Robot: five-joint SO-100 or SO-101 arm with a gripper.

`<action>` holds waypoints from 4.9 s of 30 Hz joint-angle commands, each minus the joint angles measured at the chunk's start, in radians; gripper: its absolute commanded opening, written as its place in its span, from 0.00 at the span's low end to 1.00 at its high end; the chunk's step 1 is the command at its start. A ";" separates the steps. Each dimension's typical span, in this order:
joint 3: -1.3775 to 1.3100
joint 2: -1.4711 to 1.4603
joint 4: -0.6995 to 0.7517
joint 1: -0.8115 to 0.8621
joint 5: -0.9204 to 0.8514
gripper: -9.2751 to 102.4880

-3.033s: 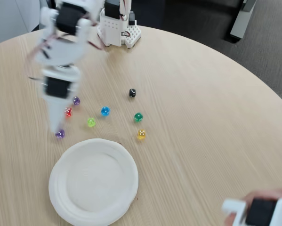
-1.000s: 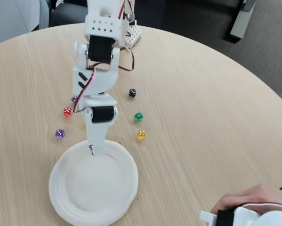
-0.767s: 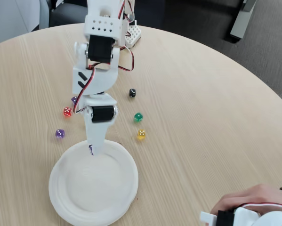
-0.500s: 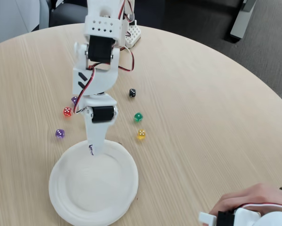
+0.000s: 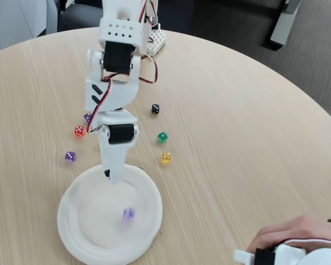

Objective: Pick a purple dice and put it in the plate.

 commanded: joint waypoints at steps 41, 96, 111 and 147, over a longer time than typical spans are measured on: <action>-0.005 0.980 0.423 -0.015 0.190 0.08; 1.141 1.643 0.571 -0.015 -0.770 0.08; 1.141 1.634 0.758 -0.006 -1.192 0.08; 1.141 1.643 0.758 -0.014 -0.989 0.09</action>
